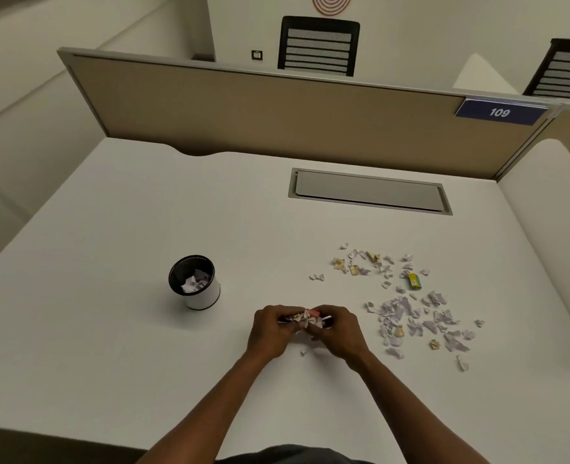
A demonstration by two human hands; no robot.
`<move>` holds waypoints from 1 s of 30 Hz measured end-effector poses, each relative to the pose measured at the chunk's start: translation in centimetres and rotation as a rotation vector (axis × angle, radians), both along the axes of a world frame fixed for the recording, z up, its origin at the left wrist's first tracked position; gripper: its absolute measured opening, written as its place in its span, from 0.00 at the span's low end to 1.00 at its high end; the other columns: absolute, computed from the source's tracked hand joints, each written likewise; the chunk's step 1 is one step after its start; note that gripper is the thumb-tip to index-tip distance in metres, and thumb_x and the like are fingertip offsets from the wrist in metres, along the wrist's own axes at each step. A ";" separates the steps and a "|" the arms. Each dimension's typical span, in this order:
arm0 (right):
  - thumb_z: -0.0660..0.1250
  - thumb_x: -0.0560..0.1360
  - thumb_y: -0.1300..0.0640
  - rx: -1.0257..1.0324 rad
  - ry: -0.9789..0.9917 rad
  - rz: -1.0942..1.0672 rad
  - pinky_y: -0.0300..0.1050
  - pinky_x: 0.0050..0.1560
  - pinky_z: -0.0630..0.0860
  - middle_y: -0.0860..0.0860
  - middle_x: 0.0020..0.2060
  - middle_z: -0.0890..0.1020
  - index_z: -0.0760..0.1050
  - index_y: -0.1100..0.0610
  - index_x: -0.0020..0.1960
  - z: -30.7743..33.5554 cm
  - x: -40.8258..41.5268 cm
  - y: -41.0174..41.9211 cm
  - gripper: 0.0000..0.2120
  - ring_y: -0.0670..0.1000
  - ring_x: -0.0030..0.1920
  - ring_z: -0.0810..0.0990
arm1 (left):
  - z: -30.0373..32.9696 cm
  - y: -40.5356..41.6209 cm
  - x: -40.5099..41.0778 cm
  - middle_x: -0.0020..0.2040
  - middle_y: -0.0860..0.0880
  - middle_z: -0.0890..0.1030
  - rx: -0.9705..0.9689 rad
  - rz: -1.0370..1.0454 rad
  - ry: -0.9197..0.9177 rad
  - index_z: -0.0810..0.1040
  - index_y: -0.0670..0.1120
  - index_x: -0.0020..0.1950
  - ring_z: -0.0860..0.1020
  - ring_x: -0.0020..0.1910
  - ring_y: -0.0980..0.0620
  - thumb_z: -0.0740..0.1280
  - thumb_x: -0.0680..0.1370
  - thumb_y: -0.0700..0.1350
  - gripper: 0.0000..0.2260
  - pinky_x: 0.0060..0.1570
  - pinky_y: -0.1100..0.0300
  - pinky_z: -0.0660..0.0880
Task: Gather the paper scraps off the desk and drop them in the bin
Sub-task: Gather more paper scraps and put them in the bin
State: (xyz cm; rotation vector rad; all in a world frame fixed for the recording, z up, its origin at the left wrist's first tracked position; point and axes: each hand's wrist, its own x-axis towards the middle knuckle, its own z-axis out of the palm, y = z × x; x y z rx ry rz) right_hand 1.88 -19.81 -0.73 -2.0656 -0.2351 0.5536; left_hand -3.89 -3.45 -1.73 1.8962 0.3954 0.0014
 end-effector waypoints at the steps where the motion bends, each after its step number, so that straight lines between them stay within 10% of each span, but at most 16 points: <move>1: 0.79 0.70 0.52 0.049 0.028 -0.007 0.39 0.36 0.83 0.48 0.40 0.86 0.85 0.50 0.48 0.4 0.0 0.3 0.09 0.48 0.35 0.87 | 0.4 0.2 -0.2 0.47 0.59 0.87 -0.048 0.023 -0.009 0.86 0.57 0.51 0.83 0.46 0.64 0.77 0.72 0.44 0.11 0.47 0.70 0.79; 14: 0.78 0.71 0.54 0.403 0.133 0.148 0.45 0.44 0.83 0.57 0.45 0.86 0.85 0.57 0.51 8.3 2.1 9.8 0.11 0.56 0.44 0.86 | 7.6 8.0 -1.6 0.48 0.59 0.87 -0.258 0.315 -0.224 0.86 0.56 0.51 0.83 0.50 0.62 0.77 0.72 0.44 0.10 0.46 0.73 0.76; 25: 0.78 0.69 0.55 0.120 -0.004 0.313 0.50 0.48 0.85 0.53 0.44 0.87 0.85 0.55 0.52 8.9 1.9 21.0 0.12 0.51 0.42 0.87 | 8.4 17.5 -3.9 0.48 0.56 0.87 0.029 0.517 -0.106 0.86 0.52 0.52 0.84 0.49 0.59 0.77 0.72 0.42 0.10 0.50 0.61 0.81; 30: 0.76 0.69 0.55 -0.123 -0.278 0.410 0.45 0.49 0.80 0.53 0.50 0.86 0.83 0.56 0.57 9.5 1.2 23.0 0.16 0.52 0.50 0.84 | 8.5 18.5 -3.5 0.46 0.56 0.85 0.282 0.399 -0.036 0.86 0.52 0.54 0.80 0.42 0.60 0.76 0.71 0.41 0.13 0.38 0.78 0.72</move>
